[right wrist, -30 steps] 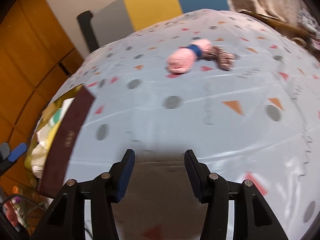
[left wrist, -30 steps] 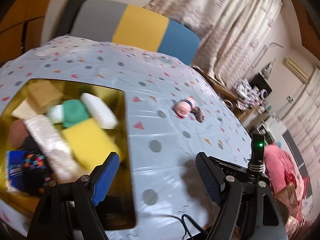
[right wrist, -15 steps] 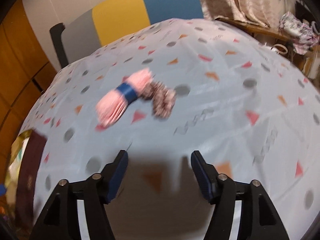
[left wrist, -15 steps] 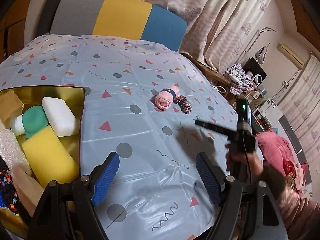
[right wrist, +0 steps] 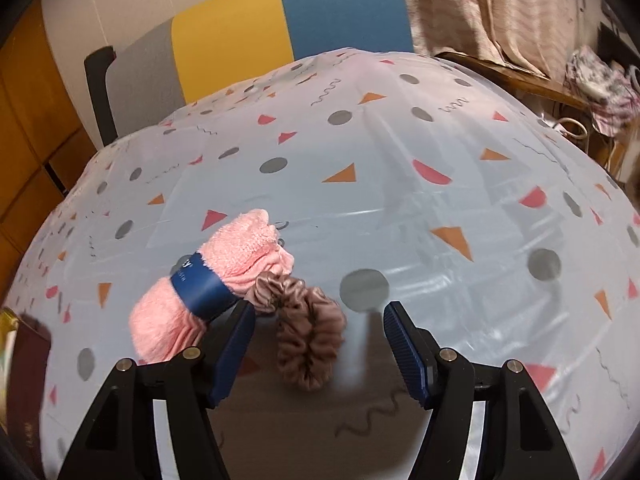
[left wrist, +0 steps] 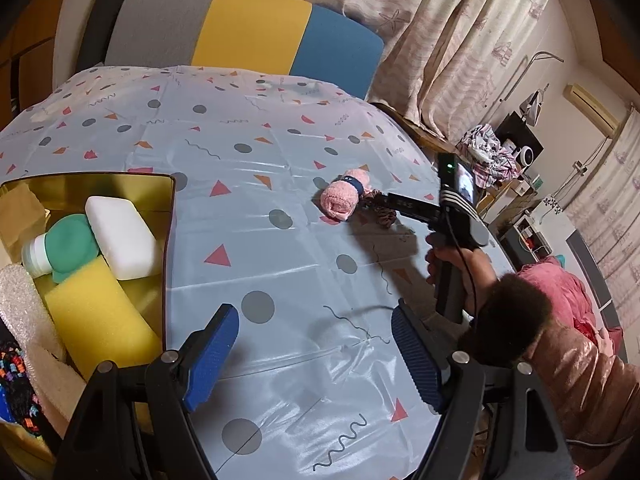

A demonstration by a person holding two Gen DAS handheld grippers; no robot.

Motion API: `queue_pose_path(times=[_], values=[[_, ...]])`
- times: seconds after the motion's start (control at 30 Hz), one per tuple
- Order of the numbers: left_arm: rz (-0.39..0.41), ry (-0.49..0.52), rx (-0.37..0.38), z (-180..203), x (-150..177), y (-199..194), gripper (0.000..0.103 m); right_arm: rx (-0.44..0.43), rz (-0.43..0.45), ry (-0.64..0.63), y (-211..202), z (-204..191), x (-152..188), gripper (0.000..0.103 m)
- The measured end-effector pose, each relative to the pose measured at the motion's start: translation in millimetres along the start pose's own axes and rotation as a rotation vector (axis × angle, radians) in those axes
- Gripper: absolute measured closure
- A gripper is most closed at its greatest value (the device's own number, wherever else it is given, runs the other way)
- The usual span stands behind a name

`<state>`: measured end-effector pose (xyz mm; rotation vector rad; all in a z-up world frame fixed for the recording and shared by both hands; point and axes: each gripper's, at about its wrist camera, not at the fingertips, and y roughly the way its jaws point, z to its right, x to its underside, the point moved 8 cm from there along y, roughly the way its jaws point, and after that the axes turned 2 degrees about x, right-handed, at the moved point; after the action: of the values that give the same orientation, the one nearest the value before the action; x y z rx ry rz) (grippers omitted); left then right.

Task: Organize rigid objects
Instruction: 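Move the right tool to the brown satin scrunchie and grasp it, then grasp the rolled pink towel by its blue band with the left tool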

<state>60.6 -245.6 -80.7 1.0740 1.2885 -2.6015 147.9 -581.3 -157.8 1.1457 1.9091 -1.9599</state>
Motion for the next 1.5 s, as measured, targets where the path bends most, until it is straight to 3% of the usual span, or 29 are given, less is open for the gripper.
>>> queue_pose_path(times=[0.13,0.17,0.23,0.6,0.8,1.13,1.33,1.5], values=[[-0.012,0.011,-0.001,3.3,-1.8,5.1,0.023,-0.012,-0.006,-0.027,13.4,-6.7,3.1,0.059],[-0.014,0.014,0.002,5.0,-2.4,6.9,0.023,-0.004,-0.001,-0.055,13.2,-9.5,4.4,0.07],[-0.019,0.022,0.007,9.4,-5.0,11.2,0.023,-0.013,-0.003,-0.073,10.7,-12.4,6.6,0.077],[-0.056,0.093,0.035,49.2,-34.7,66.5,0.023,-0.029,0.011,0.03,-43.5,17.1,53.1,0.078],[-0.075,0.152,0.022,72.2,-53.8,102.3,0.023,-0.033,0.03,0.097,-47.8,34.3,67.6,0.078],[-0.138,0.268,-0.099,74.9,-101.7,197.0,0.023,-0.016,0.054,0.091,-47.1,34.7,70.2,0.078],[-0.135,0.398,-0.199,75.9,-120.4,244.9,0.023,-0.026,0.066,0.109,-48.0,36.8,71.9,0.079],[-0.151,0.375,-0.19,69.4,-122.0,265.9,0.023,-0.03,0.068,0.112,-48.0,37.1,72.0,0.079]])
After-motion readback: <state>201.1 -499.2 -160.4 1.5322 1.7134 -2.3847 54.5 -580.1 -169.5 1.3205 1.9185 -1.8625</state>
